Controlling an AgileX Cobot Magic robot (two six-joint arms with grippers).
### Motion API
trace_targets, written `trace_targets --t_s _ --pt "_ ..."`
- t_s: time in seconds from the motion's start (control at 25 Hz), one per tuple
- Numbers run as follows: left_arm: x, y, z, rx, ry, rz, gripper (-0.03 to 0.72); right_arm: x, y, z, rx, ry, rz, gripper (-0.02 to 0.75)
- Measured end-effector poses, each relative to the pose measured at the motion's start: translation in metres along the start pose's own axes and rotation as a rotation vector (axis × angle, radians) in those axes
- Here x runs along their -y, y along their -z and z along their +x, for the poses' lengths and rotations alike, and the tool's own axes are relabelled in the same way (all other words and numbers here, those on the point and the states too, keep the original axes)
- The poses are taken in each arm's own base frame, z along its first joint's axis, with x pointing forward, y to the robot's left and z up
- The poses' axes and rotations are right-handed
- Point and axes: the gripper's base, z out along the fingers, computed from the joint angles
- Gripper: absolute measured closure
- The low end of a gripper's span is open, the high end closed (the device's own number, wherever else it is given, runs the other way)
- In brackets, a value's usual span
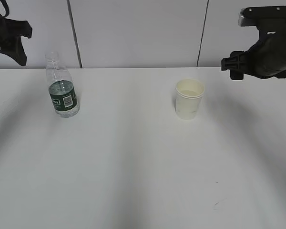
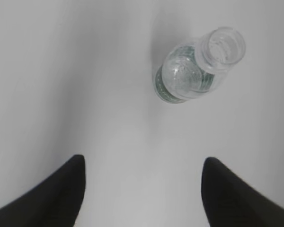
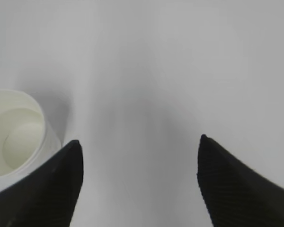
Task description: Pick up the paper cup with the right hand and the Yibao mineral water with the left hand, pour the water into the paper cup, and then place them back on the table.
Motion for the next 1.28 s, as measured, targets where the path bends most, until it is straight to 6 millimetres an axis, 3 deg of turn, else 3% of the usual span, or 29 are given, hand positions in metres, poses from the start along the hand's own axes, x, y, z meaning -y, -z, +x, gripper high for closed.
trace_targets --t_s 0.28,0.56,0.96,1.28 --pt "-0.001 0.0 0.004 -0.048 -0.018 -0.014 0.219 -0.004 0.02 -0.018 -0.122 -0.033 -0.036 0.153" --pt "-0.002 0.0 0.008 -0.088 -0.038 -0.023 0.219 -0.007 0.036 -0.05 -0.072 -0.054 -0.066 0.153" --pt "-0.003 0.001 0.012 -0.128 -0.042 -0.034 0.219 -0.022 0.032 -0.083 -0.202 0.005 -0.108 0.153" --pt "-0.003 0.012 0.007 -0.147 -0.05 -0.039 0.219 -0.025 0.03 -0.084 -0.385 0.059 -0.098 0.153"
